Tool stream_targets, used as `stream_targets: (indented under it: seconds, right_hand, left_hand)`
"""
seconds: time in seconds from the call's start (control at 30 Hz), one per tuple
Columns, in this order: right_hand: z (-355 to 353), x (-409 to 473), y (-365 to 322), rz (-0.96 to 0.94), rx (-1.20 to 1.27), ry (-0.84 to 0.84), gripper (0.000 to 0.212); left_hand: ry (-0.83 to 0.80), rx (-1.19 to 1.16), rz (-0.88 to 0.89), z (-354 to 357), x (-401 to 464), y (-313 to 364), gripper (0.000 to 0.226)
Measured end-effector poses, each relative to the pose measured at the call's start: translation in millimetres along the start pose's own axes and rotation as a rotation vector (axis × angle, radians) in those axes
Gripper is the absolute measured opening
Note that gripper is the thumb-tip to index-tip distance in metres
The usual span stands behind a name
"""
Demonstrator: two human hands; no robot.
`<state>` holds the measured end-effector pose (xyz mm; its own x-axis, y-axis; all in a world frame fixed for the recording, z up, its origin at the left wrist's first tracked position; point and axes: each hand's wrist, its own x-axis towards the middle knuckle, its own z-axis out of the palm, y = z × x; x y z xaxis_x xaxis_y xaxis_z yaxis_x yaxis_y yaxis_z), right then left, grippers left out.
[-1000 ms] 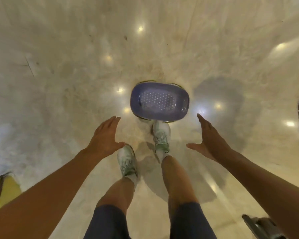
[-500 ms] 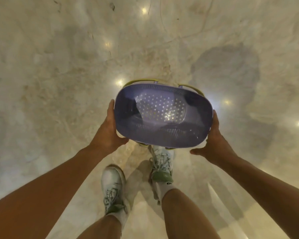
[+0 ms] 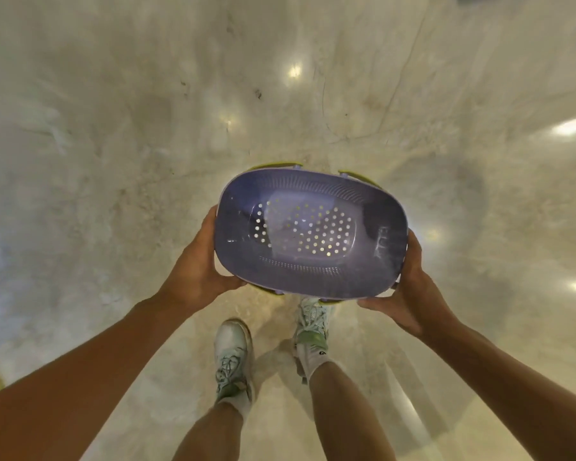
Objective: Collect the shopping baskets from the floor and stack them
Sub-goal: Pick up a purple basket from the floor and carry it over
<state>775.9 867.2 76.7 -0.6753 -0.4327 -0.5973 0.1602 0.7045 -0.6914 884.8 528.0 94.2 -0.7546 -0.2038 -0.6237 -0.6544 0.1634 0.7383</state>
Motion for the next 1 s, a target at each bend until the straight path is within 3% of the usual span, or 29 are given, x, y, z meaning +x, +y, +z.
stream_targets:
  seconds: [0.07,0.17,0.3,0.43,0.6,1.0]
  right_hand:
    - [-22.6,-19.2,-47.7,-0.058,-0.016,0.006,0.138]
    - [-60.9,-54.5,-117.8,-0.107,0.004,0.007,0.137]
    - [-114.8,-99.2,-216.8,-0.159,0.053,0.005,0.140]
    - [-151.5,-137.0,-303.9,-0.250,0.074,-0.028,0.132]
    - [-163.6,-169.9,-382.2,-0.344,0.063,-0.141,0.130]
    - [-40.2,-217.5,-504.4,-0.550,-0.141,-0.596,0.129]
  left_hand:
    - [0.020,-0.048,0.004,-21.1,-28.6,46.9,0.109]
    - [0.061,-0.199,0.011,-54.5,-72.1,111.9,0.078]
    - [0.146,-0.156,0.067,-96.2,-144.2,191.5,0.050]
    - [0.200,-0.292,0.054,-122.6,-215.1,249.5,0.069]
    - [0.306,-0.299,0.080,-145.4,-301.1,287.4,0.091]
    - [0.786,-0.311,-0.014,-153.7,-489.9,201.4,0.121]
